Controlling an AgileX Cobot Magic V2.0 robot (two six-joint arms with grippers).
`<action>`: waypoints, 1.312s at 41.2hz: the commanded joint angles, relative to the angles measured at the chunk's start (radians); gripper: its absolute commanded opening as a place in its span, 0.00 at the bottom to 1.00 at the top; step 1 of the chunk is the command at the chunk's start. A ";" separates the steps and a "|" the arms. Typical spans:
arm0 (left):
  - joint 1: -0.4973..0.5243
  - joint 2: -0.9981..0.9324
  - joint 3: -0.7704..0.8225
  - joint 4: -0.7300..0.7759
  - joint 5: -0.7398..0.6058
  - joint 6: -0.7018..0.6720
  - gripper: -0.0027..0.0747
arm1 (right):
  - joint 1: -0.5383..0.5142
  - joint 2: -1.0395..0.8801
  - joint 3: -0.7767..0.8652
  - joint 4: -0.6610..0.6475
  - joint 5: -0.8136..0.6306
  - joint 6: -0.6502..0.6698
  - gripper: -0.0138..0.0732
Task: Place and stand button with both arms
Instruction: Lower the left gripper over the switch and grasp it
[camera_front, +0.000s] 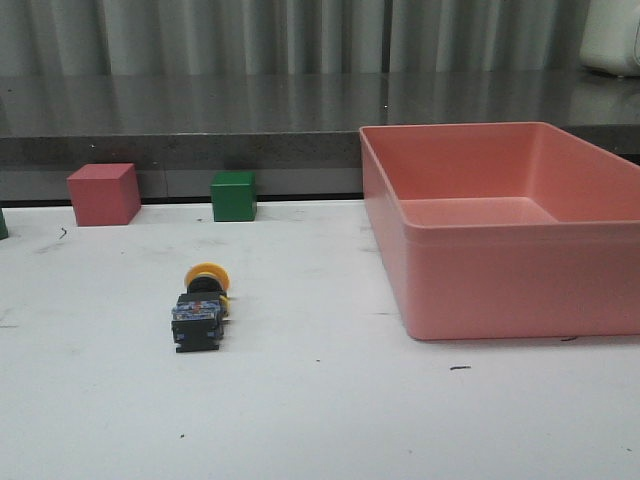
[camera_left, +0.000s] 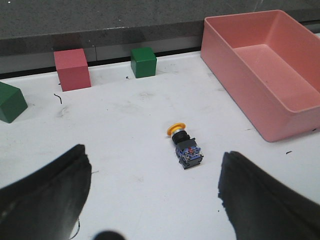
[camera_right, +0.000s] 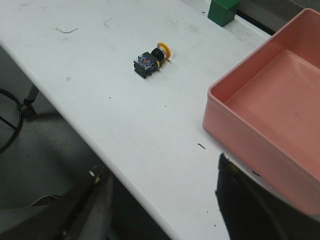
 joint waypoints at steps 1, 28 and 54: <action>-0.007 0.011 -0.029 -0.012 -0.087 -0.002 0.70 | 0.000 0.004 -0.025 -0.006 -0.059 -0.017 0.71; -0.010 0.458 -0.209 -0.067 0.071 0.064 0.82 | 0.000 0.004 -0.025 -0.006 -0.047 -0.017 0.71; -0.204 1.125 -0.630 0.084 0.190 -0.297 0.82 | 0.000 0.004 -0.025 -0.006 -0.047 -0.017 0.71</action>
